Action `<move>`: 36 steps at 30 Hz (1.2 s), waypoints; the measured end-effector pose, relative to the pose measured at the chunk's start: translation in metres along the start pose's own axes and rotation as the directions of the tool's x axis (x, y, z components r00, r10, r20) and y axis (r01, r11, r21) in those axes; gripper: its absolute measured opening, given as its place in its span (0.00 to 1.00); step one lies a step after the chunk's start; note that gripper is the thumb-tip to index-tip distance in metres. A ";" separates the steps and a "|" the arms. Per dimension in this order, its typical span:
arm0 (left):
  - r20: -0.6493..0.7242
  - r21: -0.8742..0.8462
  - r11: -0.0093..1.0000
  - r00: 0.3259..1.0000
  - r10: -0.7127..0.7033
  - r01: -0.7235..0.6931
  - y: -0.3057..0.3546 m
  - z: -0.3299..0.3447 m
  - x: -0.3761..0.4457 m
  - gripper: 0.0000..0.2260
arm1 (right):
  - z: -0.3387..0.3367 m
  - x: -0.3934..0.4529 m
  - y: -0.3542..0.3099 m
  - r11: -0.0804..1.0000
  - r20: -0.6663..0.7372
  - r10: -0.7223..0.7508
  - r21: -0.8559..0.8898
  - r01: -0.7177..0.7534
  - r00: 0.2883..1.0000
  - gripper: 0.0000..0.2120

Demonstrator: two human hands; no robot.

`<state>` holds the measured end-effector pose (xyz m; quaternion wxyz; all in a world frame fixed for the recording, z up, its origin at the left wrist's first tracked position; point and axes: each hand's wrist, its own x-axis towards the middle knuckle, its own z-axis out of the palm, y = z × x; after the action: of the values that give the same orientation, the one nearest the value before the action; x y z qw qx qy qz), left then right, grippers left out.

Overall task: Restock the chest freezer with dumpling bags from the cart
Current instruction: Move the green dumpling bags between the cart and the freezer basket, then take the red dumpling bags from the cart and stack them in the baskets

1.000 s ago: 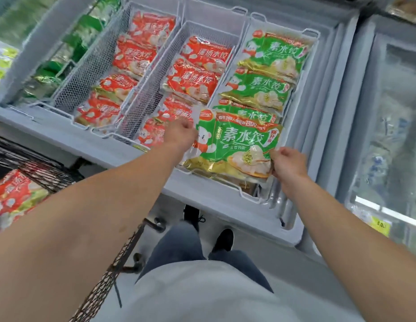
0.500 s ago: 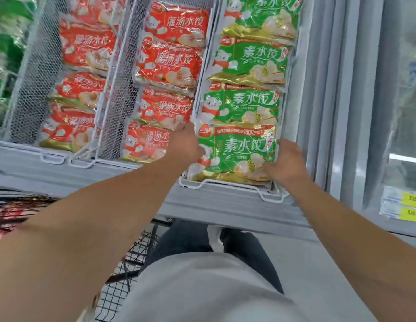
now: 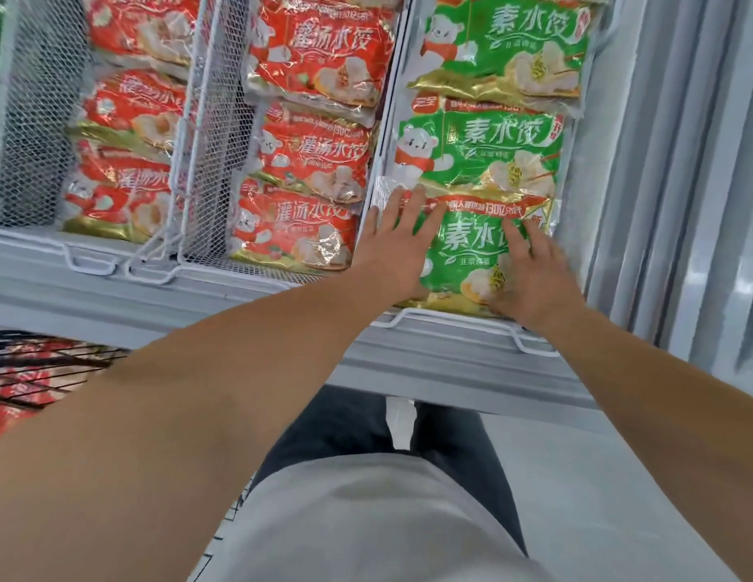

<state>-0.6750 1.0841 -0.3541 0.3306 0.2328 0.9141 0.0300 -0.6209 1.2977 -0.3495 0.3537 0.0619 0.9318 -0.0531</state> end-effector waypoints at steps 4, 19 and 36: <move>-0.004 0.000 1.000 1.000 0.002 -0.002 0.001 -0.002 -0.001 0.55 | -0.007 -0.004 -0.004 0.999 0.038 0.027 0.022 -0.028 0.999 0.57; -0.207 -0.254 0.938 0.934 -0.291 0.236 0.014 0.008 -0.066 0.37 | -0.043 -0.034 -0.032 0.955 -0.089 -0.294 -0.055 0.290 0.952 0.40; -0.228 -0.679 0.425 0.377 -0.897 0.598 0.042 0.118 -0.306 0.30 | 0.003 -0.149 -0.159 0.561 -0.066 -0.824 -0.231 0.795 0.562 0.25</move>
<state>-0.3792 0.9733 -0.2570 0.0640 -0.3408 0.9229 0.1672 -0.5325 1.1288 -0.2434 0.2140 -0.4010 0.8822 -0.1225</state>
